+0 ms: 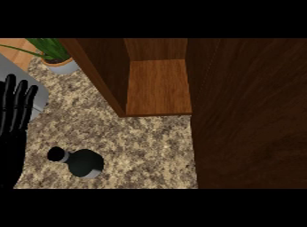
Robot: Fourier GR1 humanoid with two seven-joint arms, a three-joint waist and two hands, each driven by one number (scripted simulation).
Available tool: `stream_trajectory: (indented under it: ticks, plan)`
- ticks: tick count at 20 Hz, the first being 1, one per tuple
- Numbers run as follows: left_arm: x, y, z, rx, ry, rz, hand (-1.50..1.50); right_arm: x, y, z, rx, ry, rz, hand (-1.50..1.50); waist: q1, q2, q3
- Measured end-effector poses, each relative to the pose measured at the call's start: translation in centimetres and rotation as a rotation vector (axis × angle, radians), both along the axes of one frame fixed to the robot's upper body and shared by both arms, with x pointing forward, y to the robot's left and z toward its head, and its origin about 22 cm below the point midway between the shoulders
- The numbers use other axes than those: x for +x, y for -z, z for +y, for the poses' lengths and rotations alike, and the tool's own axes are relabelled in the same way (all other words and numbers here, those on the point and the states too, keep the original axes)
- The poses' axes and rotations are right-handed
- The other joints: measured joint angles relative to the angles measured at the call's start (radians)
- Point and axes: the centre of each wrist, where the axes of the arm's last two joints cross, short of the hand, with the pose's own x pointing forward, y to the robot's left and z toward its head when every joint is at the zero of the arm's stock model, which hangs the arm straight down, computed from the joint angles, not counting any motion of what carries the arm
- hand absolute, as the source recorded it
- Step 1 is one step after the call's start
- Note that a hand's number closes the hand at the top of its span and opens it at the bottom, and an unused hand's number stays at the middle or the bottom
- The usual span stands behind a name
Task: Pick up the wine, place it into the cabinet and close the cabinet
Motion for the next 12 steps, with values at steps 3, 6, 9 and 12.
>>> stream_trajectory:
  ticks: [3,6,9,12]
  plan:
    - [-0.8,0.2,-1.2,0.028,0.031,0.004,-1.50,-0.9,-0.1,-0.5,0.013,-0.008,-0.005,-1.50,0.011,0.000,-0.019]
    - [-3.0,0.7,-3.5,0.043,0.075,0.013,-1.50,-2.2,-0.2,-0.8,0.015,-0.043,-0.007,-1.50,0.018,-0.002,-0.027]
    - [-4.0,1.8,-5.4,-0.086,0.161,0.117,-1.50,-2.9,0.1,-0.5,0.010,-0.163,0.064,-1.50,0.018,-0.002,-0.032]
    - [-5.6,1.5,-7.3,-0.161,0.212,0.170,-1.50,-3.5,-0.7,-0.6,0.009,-0.229,0.106,-1.50,0.023,-0.002,-0.034]
